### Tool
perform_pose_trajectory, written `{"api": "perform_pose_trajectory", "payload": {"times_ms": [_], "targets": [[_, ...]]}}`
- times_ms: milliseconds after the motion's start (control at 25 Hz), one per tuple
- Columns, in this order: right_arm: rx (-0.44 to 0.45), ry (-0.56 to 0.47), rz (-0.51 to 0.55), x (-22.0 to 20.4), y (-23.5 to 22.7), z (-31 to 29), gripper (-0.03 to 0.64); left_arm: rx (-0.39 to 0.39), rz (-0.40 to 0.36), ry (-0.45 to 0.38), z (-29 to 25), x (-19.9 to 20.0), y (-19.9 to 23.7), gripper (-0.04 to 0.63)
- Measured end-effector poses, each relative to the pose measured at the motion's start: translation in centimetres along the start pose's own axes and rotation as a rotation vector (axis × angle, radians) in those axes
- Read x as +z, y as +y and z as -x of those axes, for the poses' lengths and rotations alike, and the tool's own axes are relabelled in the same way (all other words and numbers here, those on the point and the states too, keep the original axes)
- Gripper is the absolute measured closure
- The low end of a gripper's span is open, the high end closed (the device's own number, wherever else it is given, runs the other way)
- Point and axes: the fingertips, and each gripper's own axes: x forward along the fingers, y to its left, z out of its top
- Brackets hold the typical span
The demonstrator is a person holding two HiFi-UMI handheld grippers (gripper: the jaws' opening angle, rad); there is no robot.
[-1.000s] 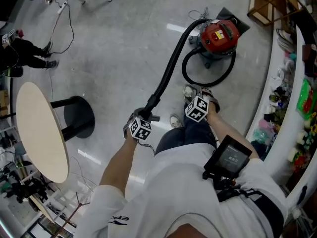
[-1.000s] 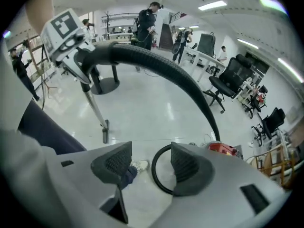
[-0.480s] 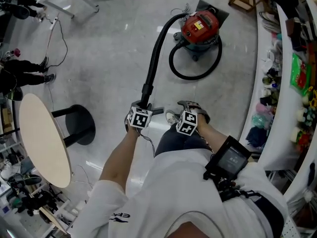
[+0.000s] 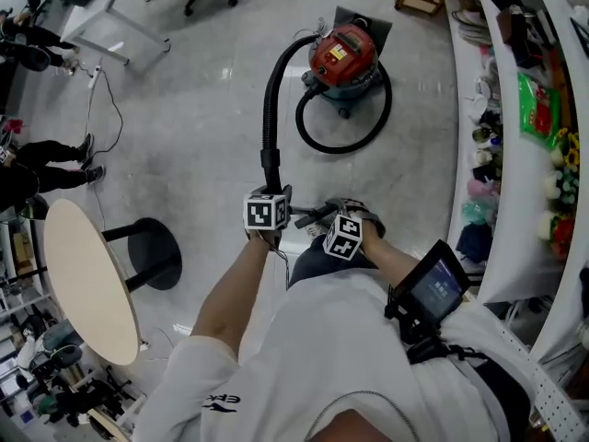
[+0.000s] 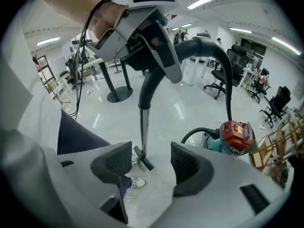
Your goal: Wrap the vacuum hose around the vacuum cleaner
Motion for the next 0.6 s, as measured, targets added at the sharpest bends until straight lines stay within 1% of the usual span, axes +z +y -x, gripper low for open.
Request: {"api": "perform_pose_trajectory", "payload": {"times_ms": [200,320,600], "targets": [[-0.016,-0.028,-0.003,0.3,0.8,1.2,0.36,-0.043,0.077,0.001,-0.7,1.2,-4.7,0.463],[-0.04,-0.05,-0.029,0.4,1.1,1.5,0.36,-0.063,0.113,0.013,-1.3,1.2,-6.6,0.463],[-0.136,-0.105,-0.099,0.7,-0.7,2.1,0.36,-0.088,0.137,0.015,-1.4,2.8,-9.1,0.462]]}}
